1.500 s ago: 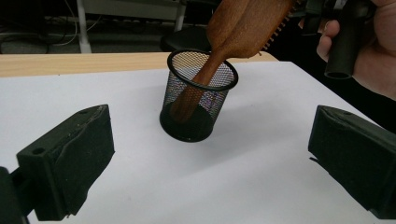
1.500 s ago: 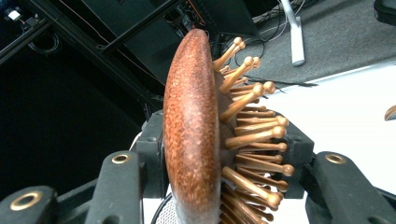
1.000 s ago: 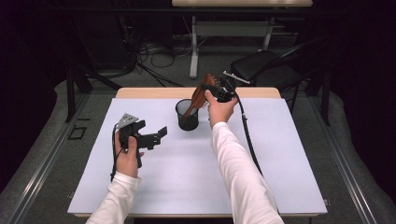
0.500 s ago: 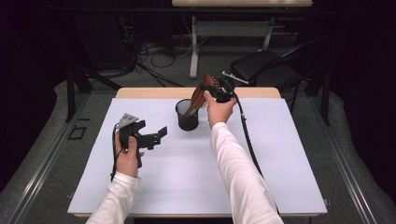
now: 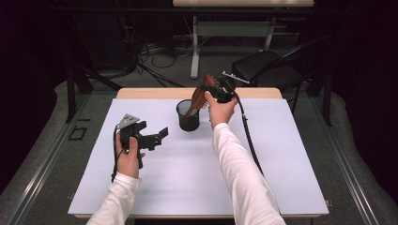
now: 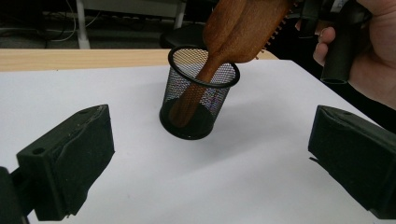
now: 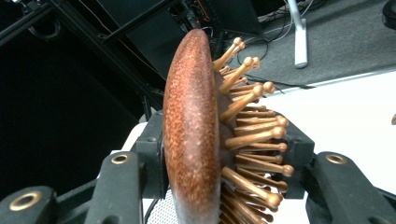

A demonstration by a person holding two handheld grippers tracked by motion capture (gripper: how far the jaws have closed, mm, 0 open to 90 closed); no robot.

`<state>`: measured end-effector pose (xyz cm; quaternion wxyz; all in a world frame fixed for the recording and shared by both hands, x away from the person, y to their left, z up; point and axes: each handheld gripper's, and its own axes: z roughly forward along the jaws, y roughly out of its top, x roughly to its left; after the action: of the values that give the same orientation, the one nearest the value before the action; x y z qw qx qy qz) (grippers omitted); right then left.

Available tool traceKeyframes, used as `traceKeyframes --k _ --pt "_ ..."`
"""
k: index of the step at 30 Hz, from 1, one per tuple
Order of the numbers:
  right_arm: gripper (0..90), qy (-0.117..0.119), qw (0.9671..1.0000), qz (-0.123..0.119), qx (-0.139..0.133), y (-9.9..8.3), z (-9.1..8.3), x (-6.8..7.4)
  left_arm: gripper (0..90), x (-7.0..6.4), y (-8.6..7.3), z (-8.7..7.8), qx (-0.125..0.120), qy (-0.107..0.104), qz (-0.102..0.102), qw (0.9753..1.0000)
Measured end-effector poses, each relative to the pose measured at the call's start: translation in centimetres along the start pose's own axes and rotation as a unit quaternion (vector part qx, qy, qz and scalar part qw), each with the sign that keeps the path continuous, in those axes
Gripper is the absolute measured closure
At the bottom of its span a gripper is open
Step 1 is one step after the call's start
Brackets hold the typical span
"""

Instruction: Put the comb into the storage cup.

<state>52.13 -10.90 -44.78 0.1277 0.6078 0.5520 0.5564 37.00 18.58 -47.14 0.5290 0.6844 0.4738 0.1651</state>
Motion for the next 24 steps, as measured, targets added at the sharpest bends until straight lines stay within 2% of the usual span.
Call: traceKeyframes --k 24 --pt "46.6 0.008 0.9998 0.012 0.011 0.09 0.28 -0.47 0.4 -0.06 -0.04 0.06 0.001 -0.001 0.0 1.0"
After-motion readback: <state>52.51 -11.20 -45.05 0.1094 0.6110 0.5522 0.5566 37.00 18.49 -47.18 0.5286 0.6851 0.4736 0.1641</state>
